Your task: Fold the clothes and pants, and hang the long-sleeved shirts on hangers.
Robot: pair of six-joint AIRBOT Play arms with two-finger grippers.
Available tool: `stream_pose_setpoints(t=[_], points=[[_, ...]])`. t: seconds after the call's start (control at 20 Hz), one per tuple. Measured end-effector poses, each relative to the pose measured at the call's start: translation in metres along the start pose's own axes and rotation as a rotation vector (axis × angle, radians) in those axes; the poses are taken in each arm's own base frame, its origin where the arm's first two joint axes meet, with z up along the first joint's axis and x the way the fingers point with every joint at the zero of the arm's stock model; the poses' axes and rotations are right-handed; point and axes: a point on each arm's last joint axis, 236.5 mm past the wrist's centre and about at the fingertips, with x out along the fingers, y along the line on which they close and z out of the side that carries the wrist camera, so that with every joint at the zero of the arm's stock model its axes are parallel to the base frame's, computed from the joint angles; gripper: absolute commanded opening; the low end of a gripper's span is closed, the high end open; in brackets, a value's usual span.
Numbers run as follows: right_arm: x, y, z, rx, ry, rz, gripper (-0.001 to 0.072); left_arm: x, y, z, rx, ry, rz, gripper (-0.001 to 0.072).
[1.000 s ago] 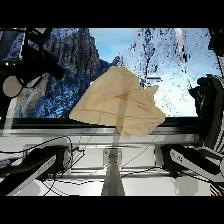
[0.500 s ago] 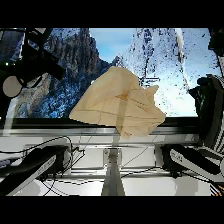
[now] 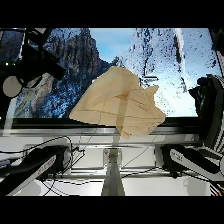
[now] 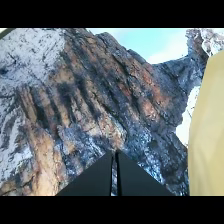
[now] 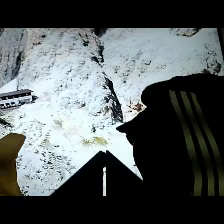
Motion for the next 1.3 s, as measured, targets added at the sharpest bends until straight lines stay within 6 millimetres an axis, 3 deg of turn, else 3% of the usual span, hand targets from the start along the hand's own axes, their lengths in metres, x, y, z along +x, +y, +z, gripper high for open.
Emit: stream_pose_setpoints(t=[0.15,0.25,0.35,0.5,0.55,0.65,0.7,0.85,0.95,1.1,1.2,1.3], points=[[0.033,-0.027,-0.052,0.054,0.193,-0.056,0.0015,0.0,-0.002,0.0,-0.006,-0.001,-0.007,0.0038],[0.054,-0.031,-0.097,0.08,0.344,-0.046,0.0015,0.0,-0.002,0.0,-0.008,0.0,-0.01,0.0038],[0.072,-0.015,-0.149,0.064,0.513,0.035,0.0015,0.0,-0.003,0.0,-0.01,-0.001,-0.011,0.0038],[0.089,0.029,-0.232,0.02,0.766,0.228,0.0039,0.0,-0.003,0.0,-0.011,-0.001,-0.012,0.0038],[0.091,0.043,-0.256,0.013,0.833,0.293,0.0165,0.0,-0.003,0.0,-0.012,-0.001,-0.013,0.0038],[0.095,0.073,-0.296,0.026,0.925,0.418,0.0543,0.0,-0.003,0.0,-0.013,-0.001,-0.014,0.0038],[0.098,0.084,-0.309,0.044,0.944,0.458,0.0589,0.0,-0.003,0.0,-0.013,-0.001,-0.014,0.0038],[0.112,0.109,-0.333,0.124,0.947,0.518,0.0587,0.0,-0.003,0.0,-0.013,-0.001,-0.014,0.0038],[0.126,0.117,-0.335,0.199,0.911,0.506,0.0557,0.001,-0.006,0.001,-0.022,-0.003,-0.025,0.0038],[0.147,0.125,-0.324,0.305,0.829,0.488,0.0297,0.003,-0.013,0.002,-0.05,-0.007,-0.057,0.0038],[0.158,0.13,-0.312,0.366,0.765,0.489,0.002,0.007,-0.019,0.003,-0.078,-0.006,-0.081,0.0041],[0.165,0.136,-0.299,0.414,0.71,0.509,0.0015,0.011,-0.024,0.002,-0.157,0.004,-0.099,0.004]])
